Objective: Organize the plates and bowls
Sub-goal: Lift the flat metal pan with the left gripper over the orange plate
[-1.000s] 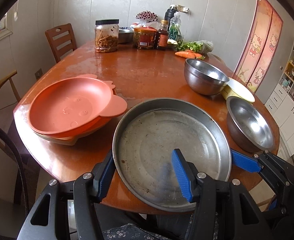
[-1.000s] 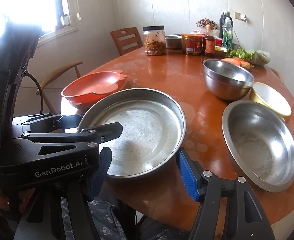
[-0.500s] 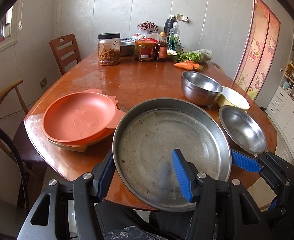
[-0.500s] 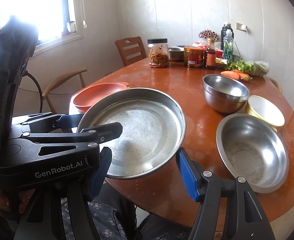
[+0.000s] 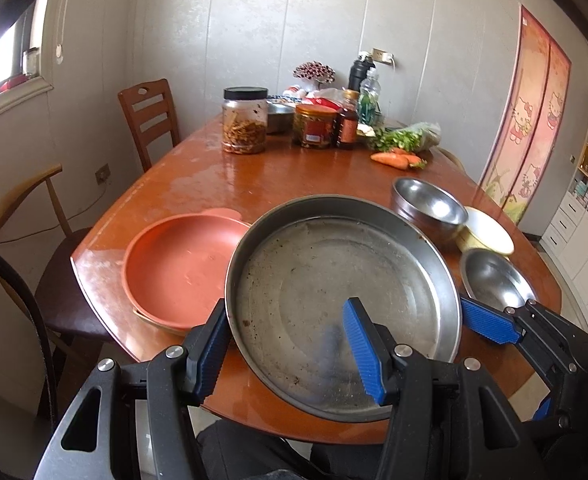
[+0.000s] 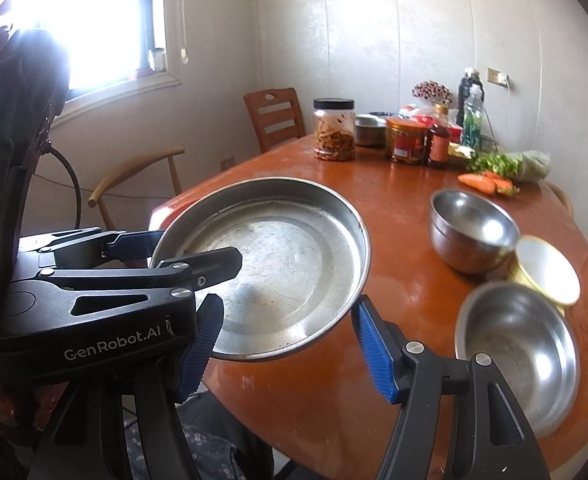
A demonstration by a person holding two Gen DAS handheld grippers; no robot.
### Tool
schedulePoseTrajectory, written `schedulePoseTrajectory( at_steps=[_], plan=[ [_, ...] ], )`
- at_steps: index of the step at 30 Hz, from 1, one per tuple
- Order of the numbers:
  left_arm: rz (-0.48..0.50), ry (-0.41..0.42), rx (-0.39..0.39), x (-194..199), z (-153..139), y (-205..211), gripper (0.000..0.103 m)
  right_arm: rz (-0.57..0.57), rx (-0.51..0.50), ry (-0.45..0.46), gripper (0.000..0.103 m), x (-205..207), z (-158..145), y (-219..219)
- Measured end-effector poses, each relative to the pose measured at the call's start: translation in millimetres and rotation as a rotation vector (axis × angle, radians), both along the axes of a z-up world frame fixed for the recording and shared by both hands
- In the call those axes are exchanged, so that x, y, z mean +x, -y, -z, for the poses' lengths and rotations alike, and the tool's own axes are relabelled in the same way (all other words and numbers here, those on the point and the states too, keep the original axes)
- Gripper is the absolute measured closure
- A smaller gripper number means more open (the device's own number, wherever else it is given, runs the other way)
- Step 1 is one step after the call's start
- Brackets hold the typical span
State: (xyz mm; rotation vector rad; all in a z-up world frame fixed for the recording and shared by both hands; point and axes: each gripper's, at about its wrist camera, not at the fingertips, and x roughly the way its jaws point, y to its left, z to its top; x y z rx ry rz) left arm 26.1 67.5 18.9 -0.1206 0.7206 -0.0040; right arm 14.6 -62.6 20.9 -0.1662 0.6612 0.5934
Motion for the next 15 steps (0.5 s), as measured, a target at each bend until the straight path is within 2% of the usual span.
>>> schedulePoseTrajectory(
  at_steps=[15],
  plan=[
    [-0.063, 0.015, 0.028, 24.2, -19.3, -58.0, 0.047, -0.08, 0.0, 0.014, 0.034, 38.9, -12.3, -60.1]
  ],
)
